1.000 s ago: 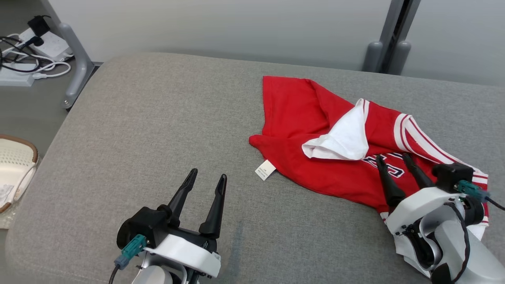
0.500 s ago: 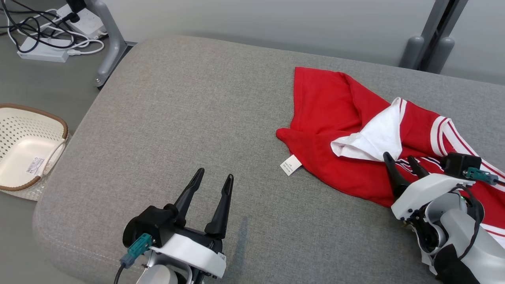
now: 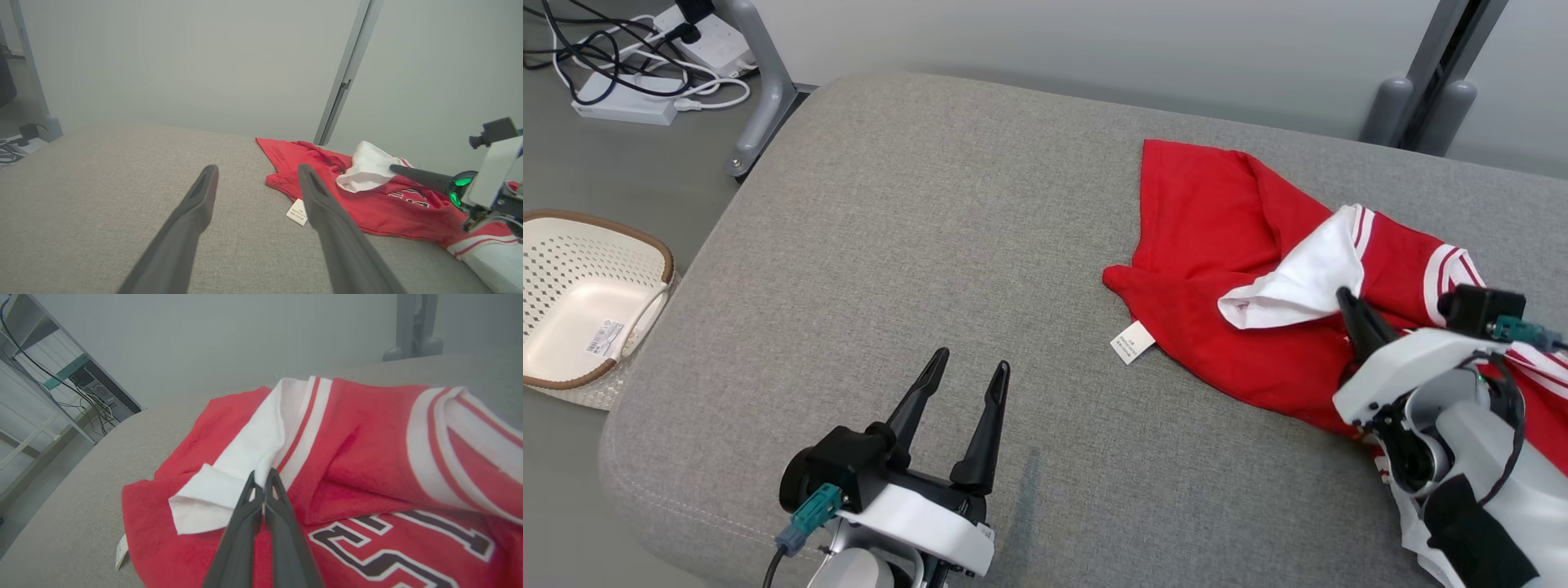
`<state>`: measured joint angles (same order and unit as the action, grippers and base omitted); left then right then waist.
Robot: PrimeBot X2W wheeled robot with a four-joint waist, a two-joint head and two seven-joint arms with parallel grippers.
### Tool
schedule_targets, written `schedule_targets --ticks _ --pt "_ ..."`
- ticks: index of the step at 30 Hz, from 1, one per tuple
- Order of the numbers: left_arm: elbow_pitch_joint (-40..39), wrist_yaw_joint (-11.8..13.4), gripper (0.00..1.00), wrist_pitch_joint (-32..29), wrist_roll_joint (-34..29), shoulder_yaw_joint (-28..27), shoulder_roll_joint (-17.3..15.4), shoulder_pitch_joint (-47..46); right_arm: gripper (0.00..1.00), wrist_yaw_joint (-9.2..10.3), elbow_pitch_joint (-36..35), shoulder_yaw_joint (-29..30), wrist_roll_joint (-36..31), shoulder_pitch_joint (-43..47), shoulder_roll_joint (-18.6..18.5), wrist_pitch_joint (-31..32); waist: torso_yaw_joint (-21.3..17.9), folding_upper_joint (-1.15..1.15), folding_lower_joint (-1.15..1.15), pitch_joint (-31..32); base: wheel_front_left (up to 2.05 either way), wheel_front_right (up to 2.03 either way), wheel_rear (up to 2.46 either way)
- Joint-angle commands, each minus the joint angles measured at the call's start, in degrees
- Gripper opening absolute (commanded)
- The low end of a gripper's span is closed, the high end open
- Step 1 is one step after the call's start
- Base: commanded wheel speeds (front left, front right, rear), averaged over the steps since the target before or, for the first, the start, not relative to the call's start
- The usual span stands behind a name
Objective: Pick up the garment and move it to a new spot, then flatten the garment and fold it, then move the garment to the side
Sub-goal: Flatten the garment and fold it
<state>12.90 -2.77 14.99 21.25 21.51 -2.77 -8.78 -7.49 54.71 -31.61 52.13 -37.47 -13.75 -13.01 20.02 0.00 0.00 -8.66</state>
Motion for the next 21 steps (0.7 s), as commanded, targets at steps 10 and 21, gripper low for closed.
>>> schedule_targets --ticks 10,21 --pt "-1.35 -0.23 1.0 0.14 0.31 0.61 -0.25 -2.0 0.0 0.01 0.61 1.9 4.22 -13.83 -7.15 -1.36 0.49 0.0 0.0 -2.77 0.0 0.0 0.0" --pt "-1.91 0.38 1.0 0.15 1.16 2.55 -0.2 -2.73 1.0 0.0 19.32 15.39 -0.93 -29.48 -23.3 -2.23 6.21 0.0 0.0 -6.48 0.0 0.0 0.0"
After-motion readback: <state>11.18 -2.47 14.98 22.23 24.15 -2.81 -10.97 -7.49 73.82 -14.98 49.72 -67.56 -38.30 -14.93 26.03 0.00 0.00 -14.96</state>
